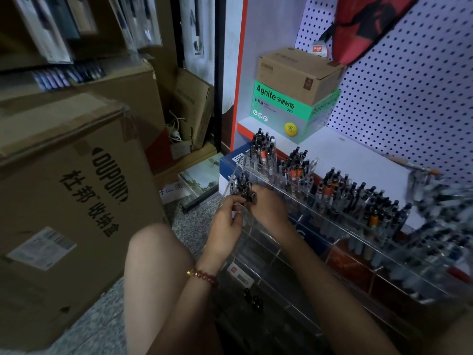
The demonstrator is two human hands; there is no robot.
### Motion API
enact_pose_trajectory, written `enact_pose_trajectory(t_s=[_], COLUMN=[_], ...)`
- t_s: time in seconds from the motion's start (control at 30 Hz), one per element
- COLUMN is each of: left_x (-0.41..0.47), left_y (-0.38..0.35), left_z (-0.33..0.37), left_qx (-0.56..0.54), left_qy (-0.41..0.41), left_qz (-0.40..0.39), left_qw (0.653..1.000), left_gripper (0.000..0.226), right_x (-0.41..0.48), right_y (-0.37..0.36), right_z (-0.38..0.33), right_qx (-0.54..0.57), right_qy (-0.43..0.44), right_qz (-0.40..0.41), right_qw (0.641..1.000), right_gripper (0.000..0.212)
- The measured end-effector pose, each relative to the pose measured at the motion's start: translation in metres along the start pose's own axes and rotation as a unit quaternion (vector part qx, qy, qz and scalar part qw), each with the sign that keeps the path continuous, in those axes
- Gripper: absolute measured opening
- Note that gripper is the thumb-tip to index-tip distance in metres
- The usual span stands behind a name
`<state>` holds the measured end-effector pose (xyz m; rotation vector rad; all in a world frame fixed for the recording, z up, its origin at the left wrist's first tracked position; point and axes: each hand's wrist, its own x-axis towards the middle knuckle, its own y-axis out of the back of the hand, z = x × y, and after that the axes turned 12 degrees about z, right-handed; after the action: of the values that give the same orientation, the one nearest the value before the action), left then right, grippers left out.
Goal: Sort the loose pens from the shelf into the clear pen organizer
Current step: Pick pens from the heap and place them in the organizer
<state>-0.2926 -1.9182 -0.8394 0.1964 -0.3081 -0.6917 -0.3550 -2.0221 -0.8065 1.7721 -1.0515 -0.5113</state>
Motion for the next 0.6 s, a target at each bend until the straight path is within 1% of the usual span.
enact_pose_trajectory(t_s=[0.17, 0.27, 0.33, 0.43, 0.53, 0.6], left_x=[-0.006, -0.006, -0.007, -0.01, -0.01, -0.008], left_y=[-0.002, -0.002, -0.003, -0.003, -0.003, -0.002], left_z=[0.0, -0.002, -0.002, 0.002, 0.004, 0.002], left_qx=[0.001, 0.008, 0.018, 0.027, 0.039, 0.053], left_qy=[-0.021, -0.029, -0.037, -0.039, -0.026, -0.017], left_qz=[0.02, 0.028, 0.041, 0.063, 0.049, 0.038], left_qw=[1.0, 0.999, 0.998, 0.997, 0.998, 0.998], left_gripper=[0.033, 0.033, 0.032, 0.033, 0.034, 0.036], right_x=[0.003, 0.0, -0.004, -0.008, -0.013, -0.019], right_y=[0.002, 0.0, -0.003, -0.007, -0.007, -0.008], right_z=[0.003, 0.003, 0.001, -0.002, 0.0, 0.003], right_qx=[0.042, 0.032, 0.017, 0.032, 0.051, 0.052], right_qy=[0.014, 0.025, 0.041, 0.039, 0.035, 0.037], right_qz=[-0.016, 0.009, 0.047, 0.085, 0.084, 0.083], right_qw=[0.999, 0.999, 0.998, 0.995, 0.995, 0.994], right_gripper=[0.011, 0.011, 0.015, 0.023, 0.039, 0.041])
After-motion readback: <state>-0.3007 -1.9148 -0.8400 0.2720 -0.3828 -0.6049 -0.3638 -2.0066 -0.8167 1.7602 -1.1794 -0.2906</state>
